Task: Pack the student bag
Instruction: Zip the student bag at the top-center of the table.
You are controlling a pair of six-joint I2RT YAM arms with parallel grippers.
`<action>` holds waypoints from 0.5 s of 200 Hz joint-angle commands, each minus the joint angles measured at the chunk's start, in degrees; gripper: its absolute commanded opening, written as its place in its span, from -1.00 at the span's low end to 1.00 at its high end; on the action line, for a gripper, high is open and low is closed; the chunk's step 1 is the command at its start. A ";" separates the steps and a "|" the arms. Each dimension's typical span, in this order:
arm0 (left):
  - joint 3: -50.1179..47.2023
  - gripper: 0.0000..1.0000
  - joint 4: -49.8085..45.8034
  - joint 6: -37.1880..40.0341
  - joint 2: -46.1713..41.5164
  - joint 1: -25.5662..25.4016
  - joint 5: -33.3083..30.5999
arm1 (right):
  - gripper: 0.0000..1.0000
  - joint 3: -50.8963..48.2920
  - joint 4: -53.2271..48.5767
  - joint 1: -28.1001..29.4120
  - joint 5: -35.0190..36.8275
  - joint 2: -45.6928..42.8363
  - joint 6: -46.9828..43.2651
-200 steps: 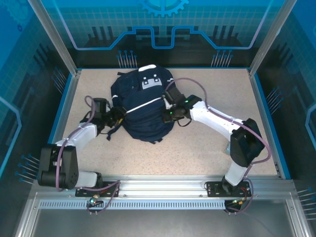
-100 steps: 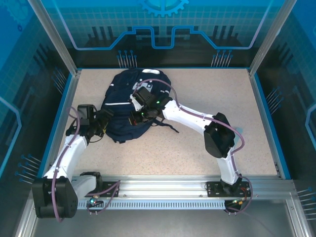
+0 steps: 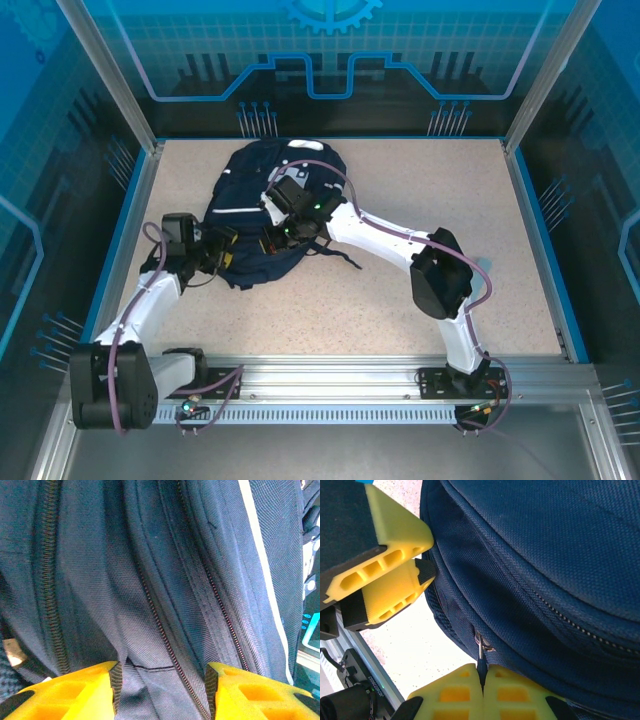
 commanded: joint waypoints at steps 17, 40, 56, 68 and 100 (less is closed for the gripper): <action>-0.90 -0.06 3.95 -1.81 1.45 -0.23 2.00 | -1.00 1.76 1.60 0.65 -1.51 0.22 -1.18; -1.14 -0.13 6.53 -2.44 3.05 -0.51 1.95 | -1.00 1.01 1.20 0.72 -1.11 -0.41 -1.80; -1.10 -0.25 7.93 -2.49 4.40 -0.90 1.73 | -1.00 0.49 0.34 0.83 0.05 -1.00 -2.39; -0.84 -0.41 7.22 -1.71 5.04 -0.95 0.81 | -1.00 -0.15 -0.55 0.83 1.48 -1.72 -2.79; -0.92 -0.68 4.04 0.86 4.53 -0.96 -2.95 | -1.00 -3.05 -4.12 0.38 10.19 -4.68 -4.12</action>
